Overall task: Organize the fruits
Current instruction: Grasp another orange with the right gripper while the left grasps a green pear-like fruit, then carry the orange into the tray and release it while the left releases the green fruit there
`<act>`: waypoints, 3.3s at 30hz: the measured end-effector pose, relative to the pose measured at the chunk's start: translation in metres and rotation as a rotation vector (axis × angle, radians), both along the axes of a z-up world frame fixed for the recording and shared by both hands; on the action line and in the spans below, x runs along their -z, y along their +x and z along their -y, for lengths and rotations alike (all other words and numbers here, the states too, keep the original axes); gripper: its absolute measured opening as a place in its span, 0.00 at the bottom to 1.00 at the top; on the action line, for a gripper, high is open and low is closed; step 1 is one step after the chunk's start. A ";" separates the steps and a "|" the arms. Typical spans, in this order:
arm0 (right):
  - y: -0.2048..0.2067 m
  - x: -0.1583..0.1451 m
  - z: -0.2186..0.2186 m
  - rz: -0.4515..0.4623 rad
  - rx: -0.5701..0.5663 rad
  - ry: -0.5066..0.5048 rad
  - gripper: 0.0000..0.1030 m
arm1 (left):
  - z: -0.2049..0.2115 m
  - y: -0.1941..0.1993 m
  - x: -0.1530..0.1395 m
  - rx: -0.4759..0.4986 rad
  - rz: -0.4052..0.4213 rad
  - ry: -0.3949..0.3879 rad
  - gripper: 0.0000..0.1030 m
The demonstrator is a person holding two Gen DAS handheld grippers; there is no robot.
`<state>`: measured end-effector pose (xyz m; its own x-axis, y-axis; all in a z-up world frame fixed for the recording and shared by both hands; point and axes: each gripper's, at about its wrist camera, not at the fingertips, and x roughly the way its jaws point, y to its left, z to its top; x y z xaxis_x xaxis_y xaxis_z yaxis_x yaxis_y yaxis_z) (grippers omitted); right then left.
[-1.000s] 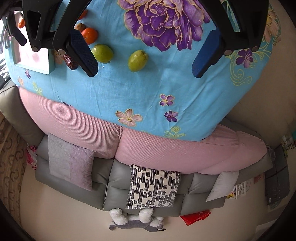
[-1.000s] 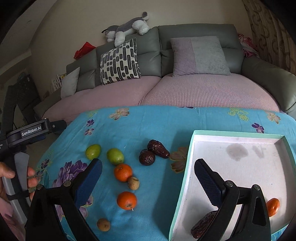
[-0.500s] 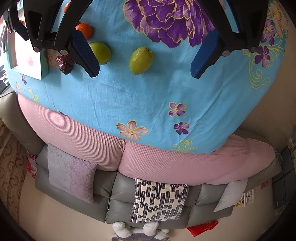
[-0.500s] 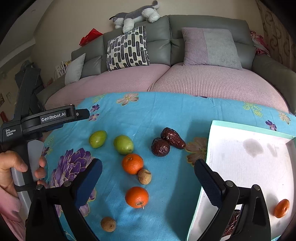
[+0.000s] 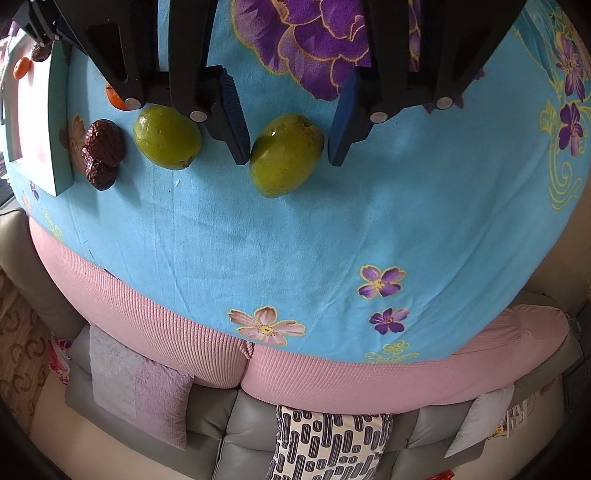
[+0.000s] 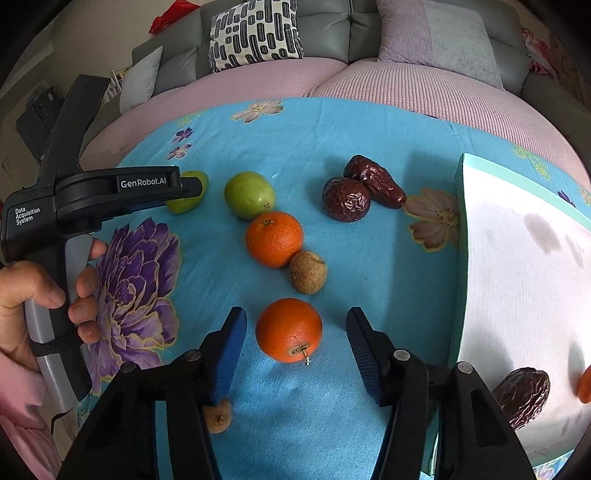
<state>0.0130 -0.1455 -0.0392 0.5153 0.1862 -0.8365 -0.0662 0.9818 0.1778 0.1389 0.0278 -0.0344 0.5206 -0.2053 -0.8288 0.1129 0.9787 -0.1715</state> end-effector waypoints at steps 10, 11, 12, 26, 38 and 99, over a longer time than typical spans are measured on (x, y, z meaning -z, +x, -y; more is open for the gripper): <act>-0.002 -0.006 0.000 -0.001 -0.008 0.009 0.35 | 0.002 -0.004 -0.012 -0.018 0.016 0.009 0.41; -0.003 -0.009 0.001 0.007 -0.005 0.011 0.35 | 0.001 -0.005 -0.016 -0.021 0.024 0.004 0.41; -0.004 -0.012 0.002 0.019 0.000 0.013 0.35 | 0.000 -0.005 -0.020 -0.024 0.033 -0.003 0.41; -0.015 -0.047 0.042 0.129 0.114 0.052 0.35 | 0.016 -0.041 -0.082 0.011 0.158 -0.066 0.41; -0.030 -0.054 0.104 0.117 0.273 0.056 0.35 | 0.090 -0.078 -0.086 0.218 0.163 -0.052 0.41; -0.070 -0.020 0.249 0.000 0.679 -0.024 0.83 | 0.238 -0.145 -0.036 0.605 0.141 0.068 0.59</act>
